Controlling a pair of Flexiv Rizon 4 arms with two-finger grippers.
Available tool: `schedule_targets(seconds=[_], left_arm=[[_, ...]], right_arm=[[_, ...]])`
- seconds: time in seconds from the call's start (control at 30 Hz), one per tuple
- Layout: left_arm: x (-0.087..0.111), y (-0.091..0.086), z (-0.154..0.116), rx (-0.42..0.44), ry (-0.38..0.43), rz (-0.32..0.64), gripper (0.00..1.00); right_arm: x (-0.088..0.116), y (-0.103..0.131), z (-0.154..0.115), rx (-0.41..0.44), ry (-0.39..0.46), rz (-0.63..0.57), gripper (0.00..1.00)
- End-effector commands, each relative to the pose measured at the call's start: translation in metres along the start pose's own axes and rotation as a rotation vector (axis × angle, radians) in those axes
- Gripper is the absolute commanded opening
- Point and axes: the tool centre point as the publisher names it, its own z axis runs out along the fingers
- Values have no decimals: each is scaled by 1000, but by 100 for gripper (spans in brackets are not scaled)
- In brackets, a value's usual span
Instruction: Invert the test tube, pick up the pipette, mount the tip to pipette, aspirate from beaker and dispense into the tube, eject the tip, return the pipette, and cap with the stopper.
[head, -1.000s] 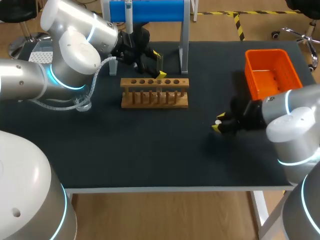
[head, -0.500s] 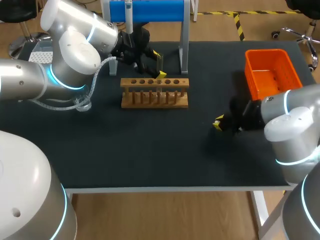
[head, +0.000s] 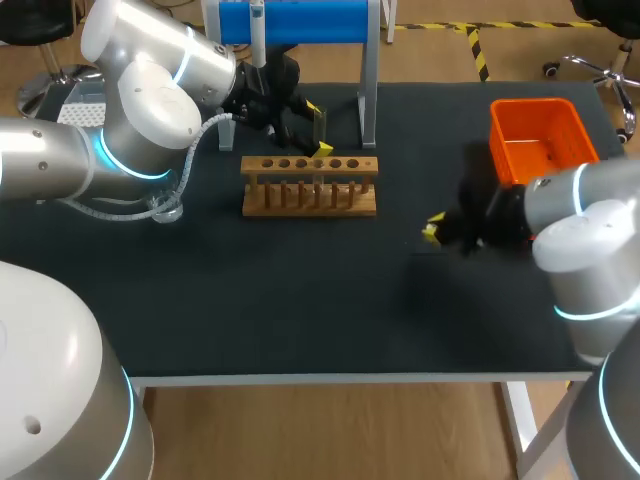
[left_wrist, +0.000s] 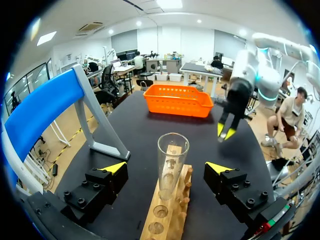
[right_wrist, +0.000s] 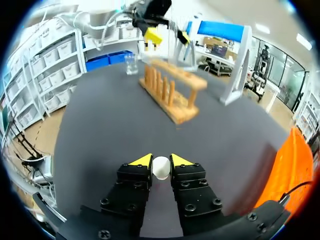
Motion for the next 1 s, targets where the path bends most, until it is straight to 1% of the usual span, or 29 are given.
schedule_targets(seconds=[0.03, 0.2, 0.37, 1.0], left_arm=[[-1, -1, 0, -4, 4, -1, 100], [-1, -1, 0, -4, 4, -1, 100], [-1, -1, 0, -4, 4, -1, 100], [-1, -1, 0, -4, 4, -1, 100]], right_arm=[[-6, 27, -63, 3, 50, -53, 0], [-7, 65, -99, -28, 68, -93, 0], [-2, 101, -123, -67, 111, -115, 0], [-2, 101, -123, -67, 111, -115, 0]])
